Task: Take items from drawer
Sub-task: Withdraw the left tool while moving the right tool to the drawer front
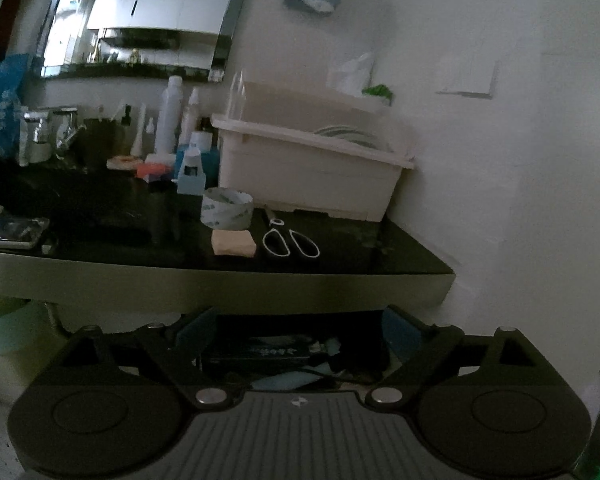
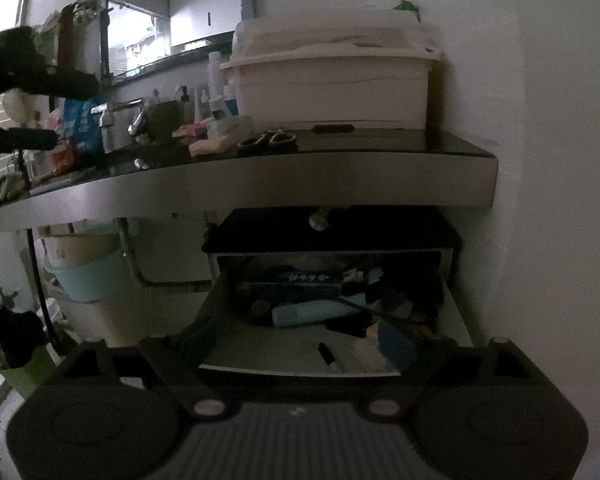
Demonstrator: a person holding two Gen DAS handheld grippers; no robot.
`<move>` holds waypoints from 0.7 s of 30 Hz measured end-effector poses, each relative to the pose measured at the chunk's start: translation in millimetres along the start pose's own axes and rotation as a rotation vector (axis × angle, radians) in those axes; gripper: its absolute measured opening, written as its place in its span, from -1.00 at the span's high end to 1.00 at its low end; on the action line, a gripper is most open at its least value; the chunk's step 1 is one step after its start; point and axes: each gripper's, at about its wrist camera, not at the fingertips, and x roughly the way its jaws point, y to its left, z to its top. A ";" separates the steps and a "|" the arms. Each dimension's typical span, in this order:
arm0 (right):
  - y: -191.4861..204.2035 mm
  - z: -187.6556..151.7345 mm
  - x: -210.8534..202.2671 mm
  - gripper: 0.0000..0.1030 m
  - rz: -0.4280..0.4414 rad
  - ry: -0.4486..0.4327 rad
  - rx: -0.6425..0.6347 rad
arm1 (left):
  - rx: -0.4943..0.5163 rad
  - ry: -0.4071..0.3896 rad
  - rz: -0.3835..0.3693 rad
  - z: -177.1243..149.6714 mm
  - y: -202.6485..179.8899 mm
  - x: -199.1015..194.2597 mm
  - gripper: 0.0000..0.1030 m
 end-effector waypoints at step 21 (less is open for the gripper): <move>6.7 -43.4 52.5 -0.71 -0.059 0.079 0.039 | 0.024 -0.032 0.038 -61.9 4.8 -43.4 -0.82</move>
